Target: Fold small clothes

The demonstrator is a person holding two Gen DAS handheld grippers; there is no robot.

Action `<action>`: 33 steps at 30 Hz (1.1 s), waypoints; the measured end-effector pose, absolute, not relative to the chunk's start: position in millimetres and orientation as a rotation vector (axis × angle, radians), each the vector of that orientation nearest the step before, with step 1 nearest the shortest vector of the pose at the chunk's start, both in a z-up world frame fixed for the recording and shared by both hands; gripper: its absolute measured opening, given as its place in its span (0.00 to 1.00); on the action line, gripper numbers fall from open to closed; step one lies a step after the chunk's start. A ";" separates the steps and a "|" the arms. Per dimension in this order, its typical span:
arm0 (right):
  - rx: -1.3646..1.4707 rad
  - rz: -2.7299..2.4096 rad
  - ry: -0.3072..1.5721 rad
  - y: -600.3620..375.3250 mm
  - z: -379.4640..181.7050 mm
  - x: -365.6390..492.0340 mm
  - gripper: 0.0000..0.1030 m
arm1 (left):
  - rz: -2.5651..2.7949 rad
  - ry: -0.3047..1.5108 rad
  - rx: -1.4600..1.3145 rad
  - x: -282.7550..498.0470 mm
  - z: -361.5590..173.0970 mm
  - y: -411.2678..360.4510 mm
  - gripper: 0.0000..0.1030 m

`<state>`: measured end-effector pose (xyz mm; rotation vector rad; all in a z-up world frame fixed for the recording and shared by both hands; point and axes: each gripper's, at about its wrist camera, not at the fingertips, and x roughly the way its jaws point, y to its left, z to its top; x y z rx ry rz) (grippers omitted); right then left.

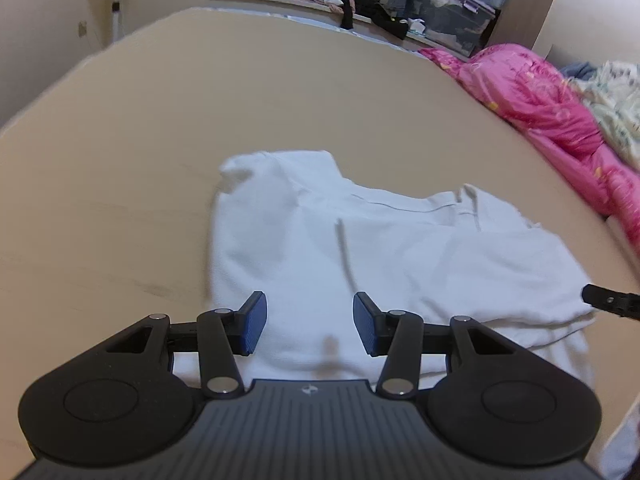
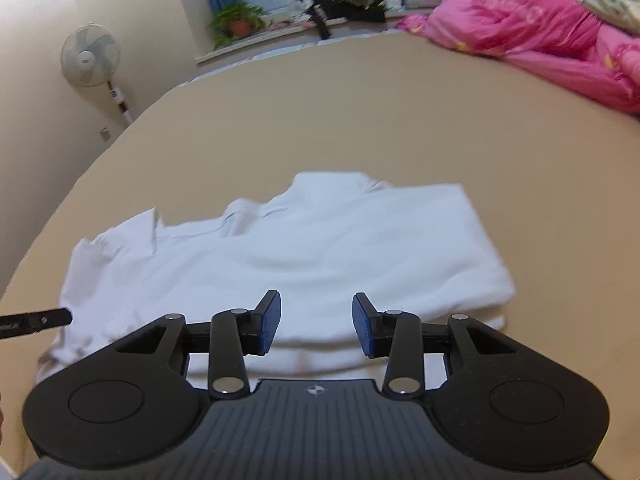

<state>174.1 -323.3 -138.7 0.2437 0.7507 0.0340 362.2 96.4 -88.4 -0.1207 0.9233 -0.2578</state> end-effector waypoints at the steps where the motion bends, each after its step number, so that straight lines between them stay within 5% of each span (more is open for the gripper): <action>1: 0.242 0.025 0.743 -325.4 -137.1 172.9 0.40 | -0.272 0.927 -0.145 363.9 -91.2 94.9 0.48; 9: 0.288 -0.018 0.715 -344.2 -140.1 175.1 0.40 | -0.341 0.962 -0.273 379.3 -114.0 77.7 0.41; 16: 0.302 -0.070 0.669 -355.6 -136.9 175.8 0.40 | -0.354 0.981 -0.180 380.5 -124.8 57.0 0.03; 24: 0.365 -0.142 0.633 -372.1 -138.5 177.5 0.40 | -0.214 0.795 -0.186 367.0 -56.8 106.7 0.02; 30: 0.415 -0.126 0.709 -377.1 -153.8 189.7 0.40 | -0.009 0.897 -0.129 365.8 -69.6 142.7 0.02; 33: 0.395 -0.154 0.803 -375.8 -168.6 199.7 0.40 | 0.003 0.853 -0.109 368.6 -68.4 140.5 0.12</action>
